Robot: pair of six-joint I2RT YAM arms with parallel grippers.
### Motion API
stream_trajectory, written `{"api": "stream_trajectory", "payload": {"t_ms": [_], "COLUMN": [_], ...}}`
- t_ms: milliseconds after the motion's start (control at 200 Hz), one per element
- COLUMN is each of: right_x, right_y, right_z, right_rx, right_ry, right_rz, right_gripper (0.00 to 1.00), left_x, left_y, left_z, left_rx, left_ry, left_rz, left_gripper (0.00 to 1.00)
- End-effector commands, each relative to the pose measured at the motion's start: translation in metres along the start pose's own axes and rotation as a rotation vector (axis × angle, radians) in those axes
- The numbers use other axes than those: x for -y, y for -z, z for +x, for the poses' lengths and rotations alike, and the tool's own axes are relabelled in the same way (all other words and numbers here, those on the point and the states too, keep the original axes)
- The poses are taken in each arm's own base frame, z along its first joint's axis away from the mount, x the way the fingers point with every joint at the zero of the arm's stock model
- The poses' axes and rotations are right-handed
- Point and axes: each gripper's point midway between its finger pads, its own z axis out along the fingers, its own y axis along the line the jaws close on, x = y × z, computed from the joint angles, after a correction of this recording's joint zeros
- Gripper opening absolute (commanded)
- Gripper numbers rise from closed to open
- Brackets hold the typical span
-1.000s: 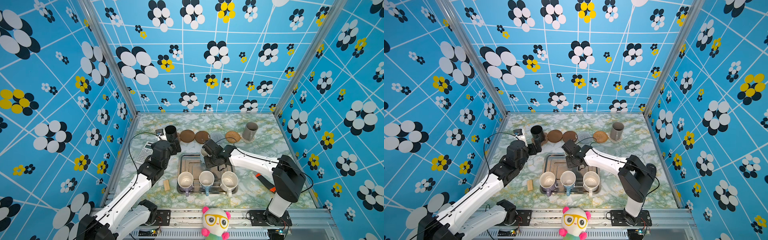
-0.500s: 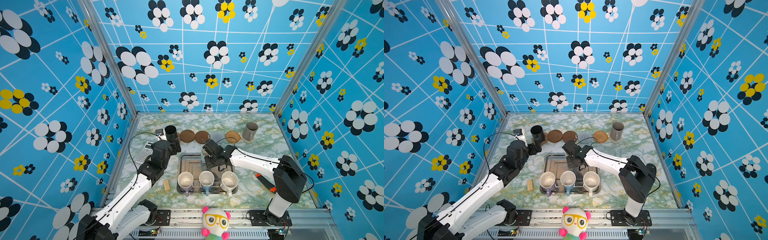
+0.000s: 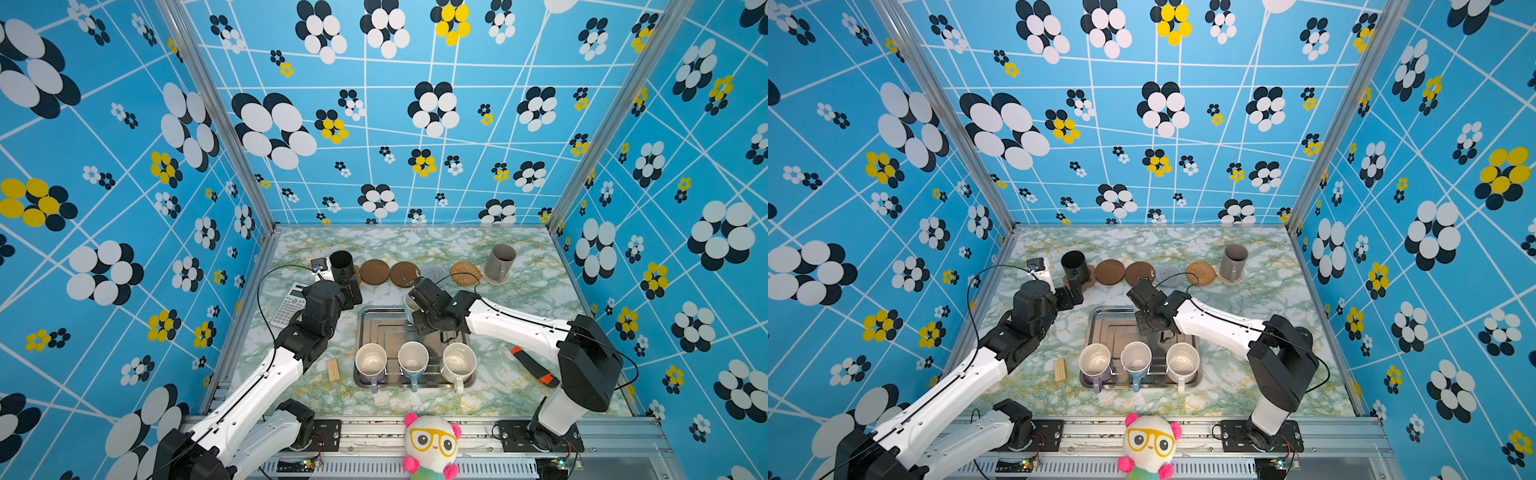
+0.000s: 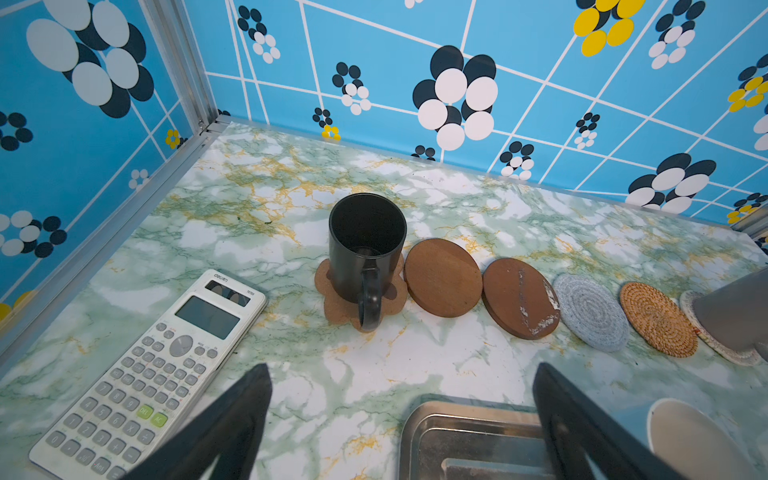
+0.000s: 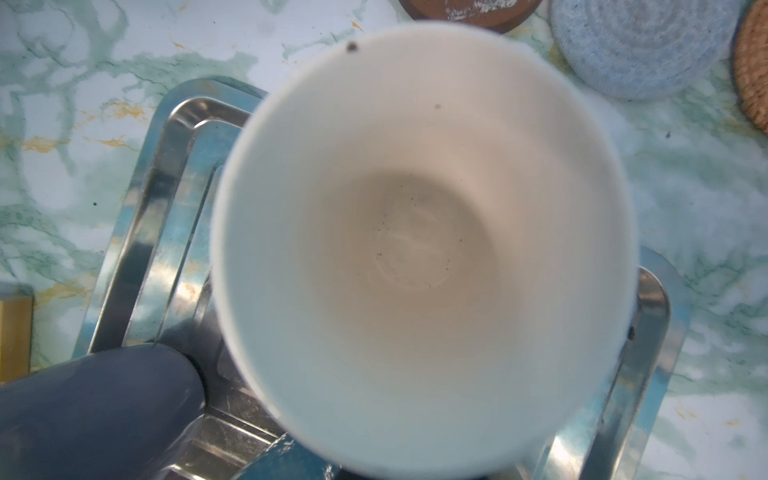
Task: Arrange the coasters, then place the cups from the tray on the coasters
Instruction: 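Close the right gripper on the rim of the white mug with light blue handle, then lift the white mug and carry it toward the woven rattan coaster with the right gripper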
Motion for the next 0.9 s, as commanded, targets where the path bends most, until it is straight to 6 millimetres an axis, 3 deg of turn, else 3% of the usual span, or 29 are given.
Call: {"api": "stream_trajectory", "payload": {"t_ms": [0,420,895], "right_x": [0.001,0.024,0.081], "right_y": [0.018,0.034,0.044], "right_z": [-0.02,-0.035,-0.052], "right_rx": [0.096,0.151,0.188], "right_ry": [0.002,-0.011,-0.076], "right_rz": [-0.002,0.033,0.099], "right_gripper": [0.0,0.0,0.0], "left_x": [-0.003,-0.002,-0.001], "left_y": [-0.003,-0.008,-0.007], "left_z": [0.004,0.006,0.004], "left_rx": [-0.004,-0.017,-0.005], "left_ry": [0.015,0.014,0.02], "left_rz": [-0.004,-0.003,0.006], "left_gripper": [0.99,0.99,1.0]}}
